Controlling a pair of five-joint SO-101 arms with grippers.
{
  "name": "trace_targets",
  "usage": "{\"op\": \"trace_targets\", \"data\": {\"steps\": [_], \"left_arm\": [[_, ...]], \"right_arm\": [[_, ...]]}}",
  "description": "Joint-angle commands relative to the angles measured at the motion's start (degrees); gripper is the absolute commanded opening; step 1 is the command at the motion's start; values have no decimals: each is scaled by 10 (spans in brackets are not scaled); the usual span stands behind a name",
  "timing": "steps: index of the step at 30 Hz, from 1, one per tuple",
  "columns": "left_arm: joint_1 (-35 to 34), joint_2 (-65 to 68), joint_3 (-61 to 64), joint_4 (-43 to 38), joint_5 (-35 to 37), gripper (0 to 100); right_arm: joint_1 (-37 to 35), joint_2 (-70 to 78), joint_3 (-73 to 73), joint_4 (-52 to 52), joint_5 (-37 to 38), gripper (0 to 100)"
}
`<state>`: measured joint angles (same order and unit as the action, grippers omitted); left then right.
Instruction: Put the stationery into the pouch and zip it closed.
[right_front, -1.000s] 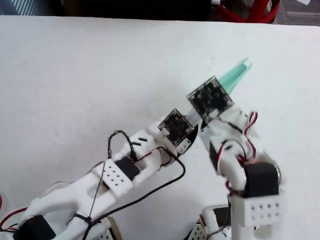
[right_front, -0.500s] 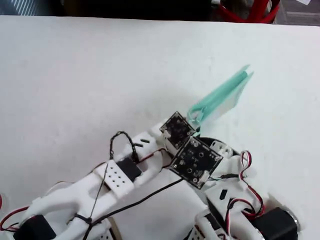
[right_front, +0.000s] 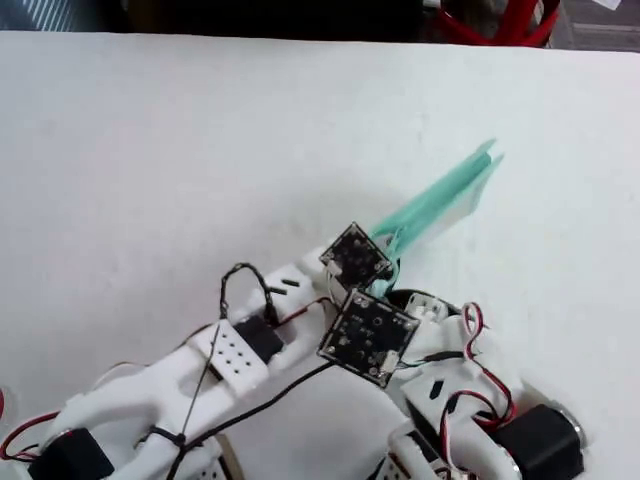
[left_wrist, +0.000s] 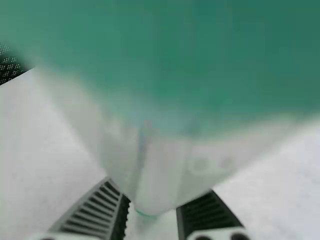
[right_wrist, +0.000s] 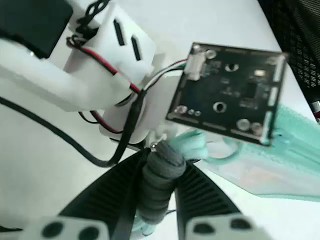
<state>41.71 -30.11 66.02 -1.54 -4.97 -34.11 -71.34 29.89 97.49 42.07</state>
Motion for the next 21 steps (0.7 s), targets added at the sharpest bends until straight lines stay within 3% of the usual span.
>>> {"op": "trace_targets", "data": {"steps": [1, 7, 21], "left_arm": [[0, -6, -36, -7, -1, 24], [0, -6, -37, -6, -1, 24], [-24, -5, -76, 58, 0, 24]], "right_arm": [[-49, 0, 27, 7, 18, 19], [-145, 0, 30, 10, -1, 19], [-213, 0, 51, 14, 21, 19]]}}
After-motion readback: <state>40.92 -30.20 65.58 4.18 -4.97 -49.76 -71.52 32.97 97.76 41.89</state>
